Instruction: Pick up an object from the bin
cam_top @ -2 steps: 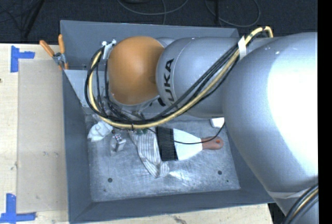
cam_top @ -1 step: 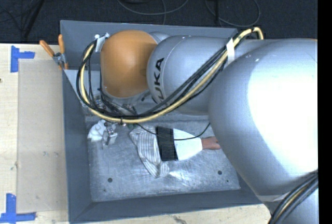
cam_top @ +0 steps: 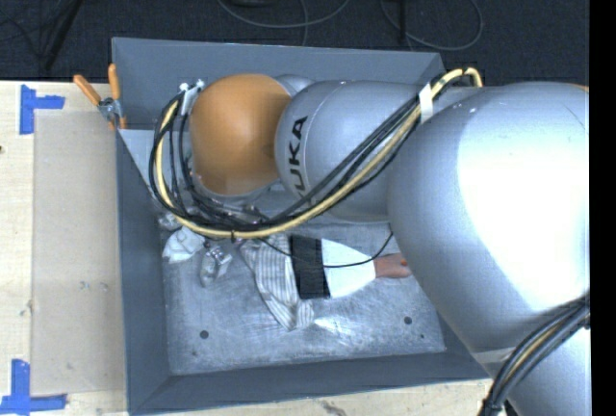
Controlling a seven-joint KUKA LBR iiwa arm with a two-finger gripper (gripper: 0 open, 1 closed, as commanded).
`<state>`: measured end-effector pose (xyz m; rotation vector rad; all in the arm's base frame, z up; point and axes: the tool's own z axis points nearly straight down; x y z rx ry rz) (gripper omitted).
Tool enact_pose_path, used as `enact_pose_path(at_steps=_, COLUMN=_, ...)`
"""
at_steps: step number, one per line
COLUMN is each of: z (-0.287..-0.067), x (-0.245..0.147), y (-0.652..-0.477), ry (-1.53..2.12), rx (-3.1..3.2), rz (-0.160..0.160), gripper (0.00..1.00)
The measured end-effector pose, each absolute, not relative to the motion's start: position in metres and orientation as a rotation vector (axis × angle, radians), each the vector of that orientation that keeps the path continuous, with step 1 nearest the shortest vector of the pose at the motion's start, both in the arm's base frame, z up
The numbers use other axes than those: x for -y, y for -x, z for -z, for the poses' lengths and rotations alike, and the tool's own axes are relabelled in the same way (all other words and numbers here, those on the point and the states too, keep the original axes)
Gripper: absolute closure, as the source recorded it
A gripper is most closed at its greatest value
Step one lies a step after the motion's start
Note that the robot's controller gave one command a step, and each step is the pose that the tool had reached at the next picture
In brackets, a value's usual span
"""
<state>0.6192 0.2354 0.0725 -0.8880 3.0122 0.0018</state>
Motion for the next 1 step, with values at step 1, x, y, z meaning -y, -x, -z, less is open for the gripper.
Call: enact_pose_path(at_steps=1, z=-0.0755, x=-0.2446, y=-0.6247, ry=0.762, rx=-3.046, rz=0.002, gripper=1.00)
